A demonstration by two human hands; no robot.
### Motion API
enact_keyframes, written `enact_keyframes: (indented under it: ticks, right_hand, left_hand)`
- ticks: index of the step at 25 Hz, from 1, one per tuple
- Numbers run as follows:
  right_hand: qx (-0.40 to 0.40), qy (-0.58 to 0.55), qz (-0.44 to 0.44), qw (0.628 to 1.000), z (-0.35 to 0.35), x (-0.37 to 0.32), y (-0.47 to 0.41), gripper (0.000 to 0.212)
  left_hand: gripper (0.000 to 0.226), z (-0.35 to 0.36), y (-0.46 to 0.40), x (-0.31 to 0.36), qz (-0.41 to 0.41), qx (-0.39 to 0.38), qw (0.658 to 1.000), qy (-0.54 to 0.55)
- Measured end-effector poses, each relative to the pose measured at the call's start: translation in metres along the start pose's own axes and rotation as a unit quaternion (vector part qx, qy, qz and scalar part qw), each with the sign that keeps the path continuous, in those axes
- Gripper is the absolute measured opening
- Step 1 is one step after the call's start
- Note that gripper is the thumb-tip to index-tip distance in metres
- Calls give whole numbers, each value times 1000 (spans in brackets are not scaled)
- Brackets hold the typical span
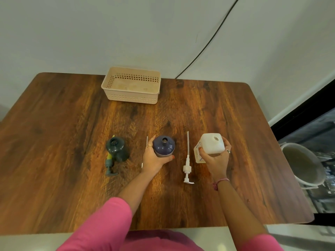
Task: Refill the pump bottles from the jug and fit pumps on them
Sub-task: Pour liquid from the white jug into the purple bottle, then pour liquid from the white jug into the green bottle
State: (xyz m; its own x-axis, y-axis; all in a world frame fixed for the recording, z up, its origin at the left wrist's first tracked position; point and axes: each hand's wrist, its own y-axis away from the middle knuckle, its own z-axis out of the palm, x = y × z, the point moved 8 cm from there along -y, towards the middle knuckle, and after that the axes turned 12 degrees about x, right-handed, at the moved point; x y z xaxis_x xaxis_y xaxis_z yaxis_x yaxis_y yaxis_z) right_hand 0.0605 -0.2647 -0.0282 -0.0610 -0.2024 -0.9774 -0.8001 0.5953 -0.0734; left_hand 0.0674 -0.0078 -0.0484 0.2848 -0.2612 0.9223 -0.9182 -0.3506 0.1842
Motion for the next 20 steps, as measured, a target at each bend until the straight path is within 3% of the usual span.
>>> enact_keyframes:
  ticks: [3, 8, 13, 16, 20]
  right_hand:
    - [-4, 8, 3, 1000, 0, -2, 0, 86]
    - [3, 29, 0, 1000, -1, -3, 0, 83]
    - [3, 40, 10, 999, -2, -2, 1, 84]
    - [3, 54, 6, 999, -2, -5, 1, 86]
    - [17, 57, 9, 998, -3, -6, 1, 86]
  left_hand:
    - [113, -6, 1, -1, 1, -9, 1000, -7]
    - [103, -44, 9, 21, 103, -3, 994, -42]
    - [94, -117, 3, 41, 195, 104, 974, -57]
    - [96, -151, -10, 33, 159, 156, 973, -61]
    - [105, -159, -33, -2, 73, 133, 984, -95]
